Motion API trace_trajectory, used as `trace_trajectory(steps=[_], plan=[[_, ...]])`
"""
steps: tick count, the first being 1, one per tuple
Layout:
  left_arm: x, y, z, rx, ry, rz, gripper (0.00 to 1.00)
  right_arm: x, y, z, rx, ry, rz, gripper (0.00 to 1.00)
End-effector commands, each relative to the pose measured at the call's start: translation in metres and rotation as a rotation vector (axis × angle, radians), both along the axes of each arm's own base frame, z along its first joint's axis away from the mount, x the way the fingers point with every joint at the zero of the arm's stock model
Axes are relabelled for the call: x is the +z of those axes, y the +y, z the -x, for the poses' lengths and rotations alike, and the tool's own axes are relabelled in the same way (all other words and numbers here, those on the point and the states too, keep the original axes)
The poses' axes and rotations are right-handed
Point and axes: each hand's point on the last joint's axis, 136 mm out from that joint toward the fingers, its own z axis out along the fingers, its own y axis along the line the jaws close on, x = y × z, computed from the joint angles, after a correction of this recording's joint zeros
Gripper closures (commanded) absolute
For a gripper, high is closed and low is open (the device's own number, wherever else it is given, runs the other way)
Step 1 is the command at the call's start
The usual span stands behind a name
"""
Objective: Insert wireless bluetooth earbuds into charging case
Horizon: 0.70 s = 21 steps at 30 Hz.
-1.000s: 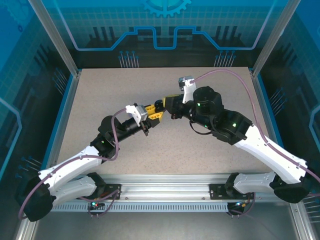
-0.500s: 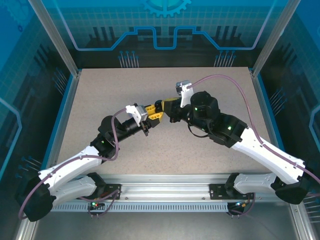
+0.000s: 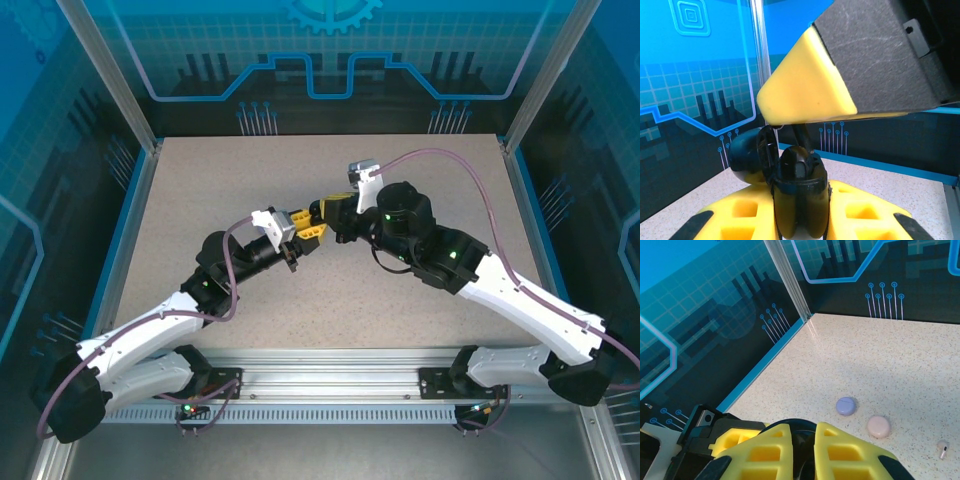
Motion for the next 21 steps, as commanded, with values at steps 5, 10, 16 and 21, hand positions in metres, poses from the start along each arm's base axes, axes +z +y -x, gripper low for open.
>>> trace_trajectory(steps=[5,10,16,21], plan=[[0.033,0.002,0.010,-0.021,-0.083,0.051,1.00,-0.005,0.000,-0.003,-0.021,-0.013,0.011,0.87],[0.034,0.002,0.010,-0.018,-0.086,0.050,1.00,-0.010,-0.005,-0.003,-0.030,-0.005,0.018,0.87],[0.035,0.002,0.009,-0.013,-0.088,0.052,1.00,-0.016,-0.003,0.001,-0.006,0.013,0.026,0.88],[0.036,0.003,0.009,-0.009,-0.091,0.053,1.00,-0.023,-0.001,0.003,0.008,0.032,0.032,0.89]])
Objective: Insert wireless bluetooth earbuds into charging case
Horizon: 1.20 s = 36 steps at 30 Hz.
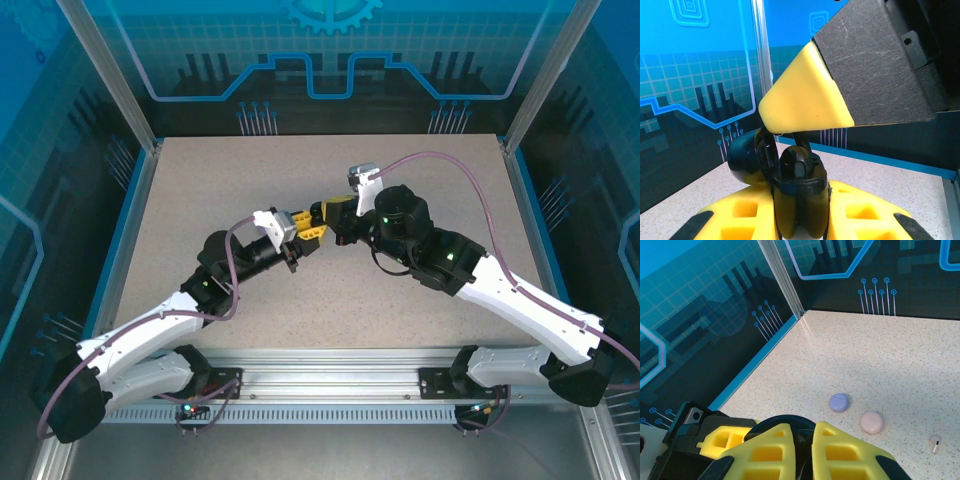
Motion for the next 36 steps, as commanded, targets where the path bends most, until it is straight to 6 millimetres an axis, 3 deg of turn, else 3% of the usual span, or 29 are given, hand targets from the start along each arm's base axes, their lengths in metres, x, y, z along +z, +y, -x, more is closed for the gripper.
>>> trace_trajectory(steps=[1,25,31,36], plan=[[0.043,0.003,0.010,-0.010,-0.114,0.072,1.00,-0.012,0.001,0.006,0.028,0.028,0.014,0.89],[0.044,0.005,0.002,0.029,-0.120,0.077,1.00,-0.022,0.017,0.024,0.101,0.060,0.048,0.89],[0.041,0.004,0.002,0.018,-0.105,0.076,1.00,-0.019,0.014,0.017,0.056,0.080,0.050,0.75],[0.037,0.004,0.003,0.015,-0.092,0.078,1.00,0.006,0.010,0.007,0.020,0.075,-0.010,0.52]])
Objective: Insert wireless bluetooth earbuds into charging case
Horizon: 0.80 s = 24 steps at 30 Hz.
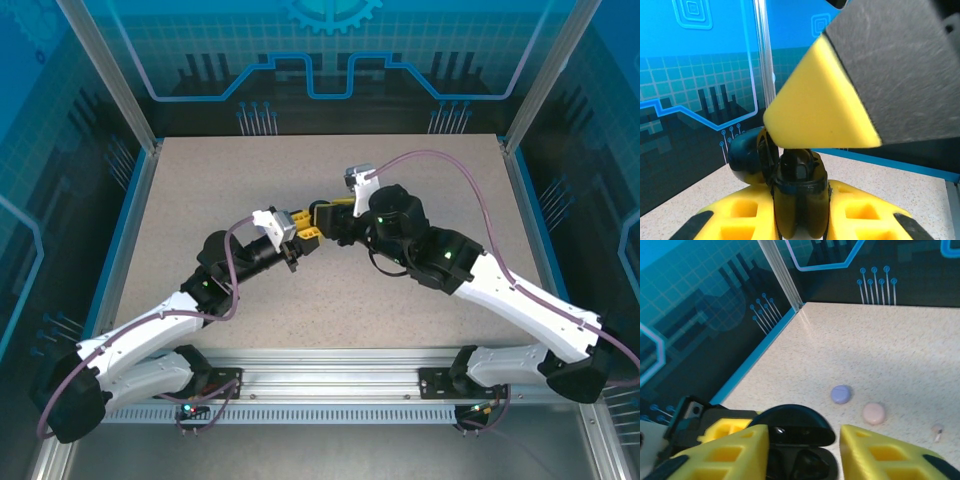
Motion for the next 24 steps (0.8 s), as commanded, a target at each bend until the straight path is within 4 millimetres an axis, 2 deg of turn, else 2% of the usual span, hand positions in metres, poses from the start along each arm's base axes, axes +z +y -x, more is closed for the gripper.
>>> trace_trajectory(steps=[1,6,11,13,16,19,24], plan=[[0.034,0.003,0.004,0.005,-0.085,0.072,1.00,0.013,0.003,0.002,0.018,0.025,-0.025,0.49],[0.030,0.003,0.004,0.005,-0.077,0.073,1.00,0.035,-0.003,-0.002,0.004,0.006,-0.070,0.36],[0.025,0.003,0.005,0.002,-0.069,0.069,1.00,0.059,-0.030,-0.006,-0.051,-0.014,-0.128,0.30],[0.023,0.003,0.005,0.002,-0.066,0.068,1.00,0.062,-0.042,-0.012,-0.074,0.009,-0.146,0.29],[0.021,0.003,0.006,-0.003,-0.063,0.063,1.00,0.055,-0.052,-0.023,-0.084,0.075,-0.153,0.30],[0.017,0.003,0.006,-0.003,-0.054,0.057,1.00,0.043,-0.051,-0.037,-0.057,0.158,-0.131,0.36],[0.011,0.001,0.006,-0.011,-0.035,0.046,1.00,0.020,-0.028,-0.055,0.034,0.273,-0.049,0.68]])
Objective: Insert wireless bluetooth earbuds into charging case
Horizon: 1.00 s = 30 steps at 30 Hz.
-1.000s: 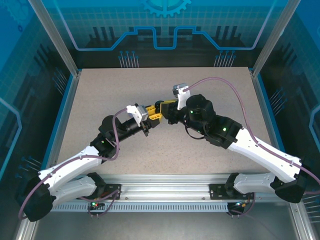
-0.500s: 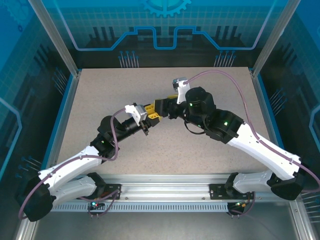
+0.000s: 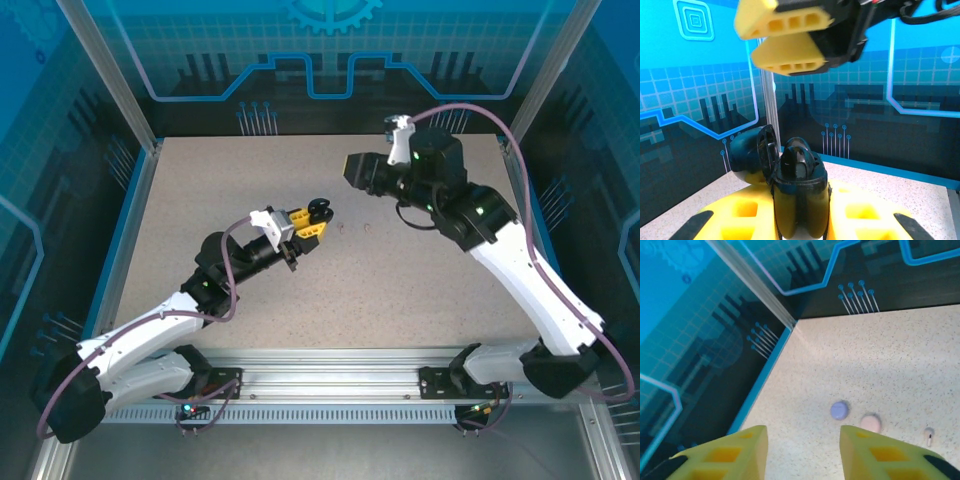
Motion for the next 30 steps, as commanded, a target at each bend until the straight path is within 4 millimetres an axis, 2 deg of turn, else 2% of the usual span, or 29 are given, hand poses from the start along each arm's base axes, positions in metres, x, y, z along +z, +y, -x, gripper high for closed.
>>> trace_trajectory(steps=[1,3,8,13,23,26,30], plan=[[0.002,0.000,0.004,-0.012,-0.006,0.019,1.00,-0.030,0.024,0.002,0.135,0.137,0.057,0.74],[-0.001,-0.002,0.003,-0.016,0.007,0.013,1.00,-0.037,0.036,-0.004,0.180,0.167,0.073,0.83],[-0.007,-0.004,0.001,-0.017,0.022,0.004,1.00,-0.059,0.059,-0.016,0.245,0.236,0.117,0.88],[-0.008,-0.005,-0.003,-0.006,0.026,-0.001,1.00,-0.073,0.069,-0.004,0.306,0.273,0.149,0.93],[-0.013,-0.009,-0.013,0.009,0.042,-0.019,1.00,-0.080,0.051,0.045,0.314,0.249,0.190,0.94],[-0.013,-0.010,-0.016,0.014,0.050,-0.014,1.00,-0.085,0.045,0.054,0.309,0.260,0.186,0.94],[-0.014,-0.011,-0.018,0.017,0.065,-0.011,1.00,-0.088,0.038,0.053,0.271,0.255,0.178,0.93]])
